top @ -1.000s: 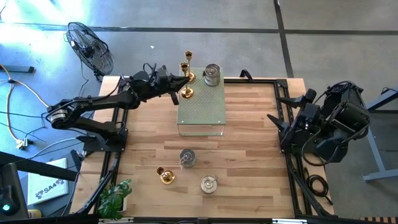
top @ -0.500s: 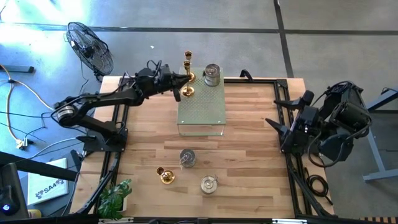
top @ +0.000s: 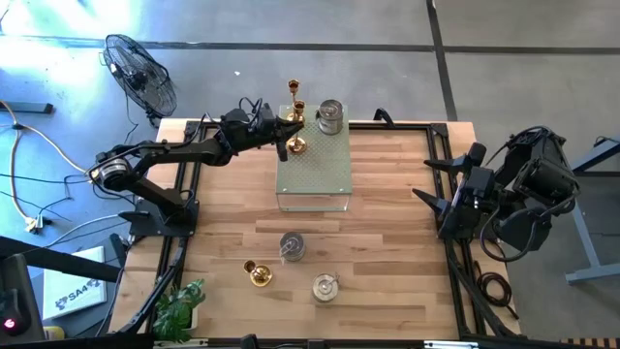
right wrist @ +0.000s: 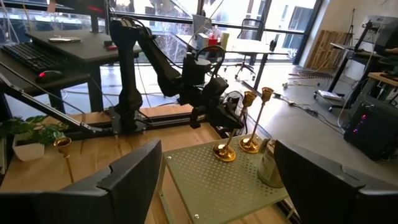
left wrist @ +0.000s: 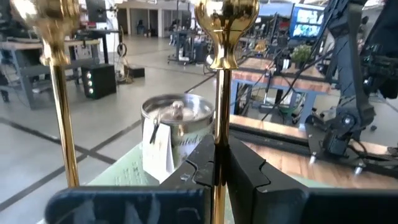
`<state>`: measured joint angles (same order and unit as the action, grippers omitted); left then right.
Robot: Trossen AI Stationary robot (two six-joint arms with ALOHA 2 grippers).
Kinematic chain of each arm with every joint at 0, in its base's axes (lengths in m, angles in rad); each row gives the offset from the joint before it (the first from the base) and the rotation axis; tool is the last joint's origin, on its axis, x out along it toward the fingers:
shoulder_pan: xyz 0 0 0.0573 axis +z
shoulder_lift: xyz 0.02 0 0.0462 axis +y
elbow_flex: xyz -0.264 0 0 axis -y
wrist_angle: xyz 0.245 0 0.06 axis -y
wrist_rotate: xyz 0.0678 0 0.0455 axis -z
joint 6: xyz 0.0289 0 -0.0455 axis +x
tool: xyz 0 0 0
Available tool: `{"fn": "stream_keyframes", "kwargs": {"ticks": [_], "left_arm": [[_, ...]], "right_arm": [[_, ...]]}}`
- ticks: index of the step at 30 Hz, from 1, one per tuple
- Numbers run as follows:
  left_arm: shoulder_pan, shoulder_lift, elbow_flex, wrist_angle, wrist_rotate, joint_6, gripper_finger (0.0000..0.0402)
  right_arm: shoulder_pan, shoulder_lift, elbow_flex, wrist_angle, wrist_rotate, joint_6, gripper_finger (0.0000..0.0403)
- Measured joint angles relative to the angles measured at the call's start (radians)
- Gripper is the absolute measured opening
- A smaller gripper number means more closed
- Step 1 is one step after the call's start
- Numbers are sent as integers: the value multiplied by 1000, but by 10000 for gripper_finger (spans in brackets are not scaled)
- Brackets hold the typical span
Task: Pick & Place candle stick holders
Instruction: Put the right gold candle holder on the shelf aligned with the other gold candle holder
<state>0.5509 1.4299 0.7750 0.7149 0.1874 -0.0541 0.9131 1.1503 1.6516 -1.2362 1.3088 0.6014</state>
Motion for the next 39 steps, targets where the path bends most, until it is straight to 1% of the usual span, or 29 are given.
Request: {"fn": "stream_keyframes", "kwargs": {"ticks": [8,12,20,39], "left_arm": [[23,3,0,0,-13,24,12],[41,3,0,-7,9,24,14],[38,2,0,-15,25,23,40],[38,2,0,-34,8,23,44]], "right_arm": [[0,0,0,0,1,-18,307],[0,0,0,0,0,-18,307],[0,0,0,-1,-3,-25,307],[-30,0,0,-1,-3,-26,307]]}}
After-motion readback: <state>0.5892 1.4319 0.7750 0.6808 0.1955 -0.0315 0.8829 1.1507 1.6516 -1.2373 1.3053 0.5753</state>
